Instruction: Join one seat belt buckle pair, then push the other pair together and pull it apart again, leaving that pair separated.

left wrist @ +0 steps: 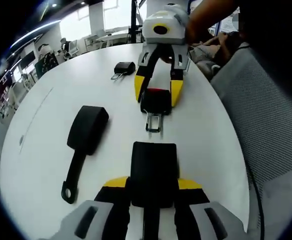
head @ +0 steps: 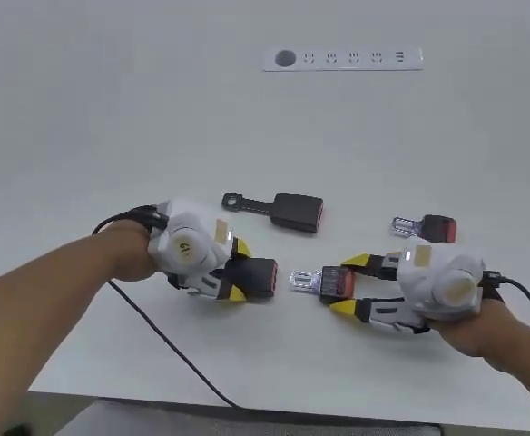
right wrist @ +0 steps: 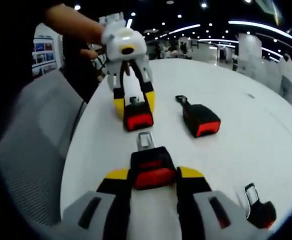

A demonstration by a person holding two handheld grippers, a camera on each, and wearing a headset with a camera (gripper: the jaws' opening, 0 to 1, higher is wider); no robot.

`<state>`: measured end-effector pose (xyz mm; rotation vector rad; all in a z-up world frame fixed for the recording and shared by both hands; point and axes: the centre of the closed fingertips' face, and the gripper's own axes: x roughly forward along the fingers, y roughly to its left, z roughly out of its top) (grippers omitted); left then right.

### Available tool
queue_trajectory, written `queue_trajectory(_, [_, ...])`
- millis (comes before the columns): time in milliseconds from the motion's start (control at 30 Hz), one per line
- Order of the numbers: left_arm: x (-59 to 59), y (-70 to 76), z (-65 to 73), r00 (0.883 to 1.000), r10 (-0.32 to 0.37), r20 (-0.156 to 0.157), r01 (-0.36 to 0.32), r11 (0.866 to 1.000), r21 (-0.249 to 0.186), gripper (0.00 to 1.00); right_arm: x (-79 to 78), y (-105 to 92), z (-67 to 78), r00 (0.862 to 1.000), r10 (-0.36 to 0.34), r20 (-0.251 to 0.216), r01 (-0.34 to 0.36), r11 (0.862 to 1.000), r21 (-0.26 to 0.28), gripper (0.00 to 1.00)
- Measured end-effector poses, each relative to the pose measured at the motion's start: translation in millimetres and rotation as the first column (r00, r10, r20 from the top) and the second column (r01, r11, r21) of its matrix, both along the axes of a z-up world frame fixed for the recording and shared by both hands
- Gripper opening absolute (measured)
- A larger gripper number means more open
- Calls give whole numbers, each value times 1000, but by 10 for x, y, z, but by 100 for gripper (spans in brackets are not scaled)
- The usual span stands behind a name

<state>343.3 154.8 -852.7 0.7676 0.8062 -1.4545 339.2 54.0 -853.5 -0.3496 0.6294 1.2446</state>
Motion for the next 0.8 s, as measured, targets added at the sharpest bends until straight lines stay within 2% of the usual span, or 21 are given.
queue_trajectory(133, [1, 2, -1, 1000, -3, -1, 3, 1000, 9, 35, 10, 128, -7, 1000, -3, 6, 3, 1000, -8, 35])
queue_trajectory(467, [-8, -30, -8, 1000, -18, 1, 18, 1000, 14, 35, -23, 293, 6, 999, 32, 13, -32, 999, -24, 35])
queue_trajectory(500, [-12, -24, -11, 999, -36, 6, 36, 999, 25, 35, -20, 291, 0, 999, 39, 22, -38, 999, -36, 35])
queue_trajectory(633, [-11, -21, -11, 999, -43, 6, 43, 999, 25, 35, -34, 276, 19, 999, 33, 10, -33, 999, -37, 35])
queue_trajectory(800, [-18, -29, -16, 997, -80, 8, 79, 995, 52, 34, -43, 309, 9, 999, 40, 0, -40, 998, -46, 35])
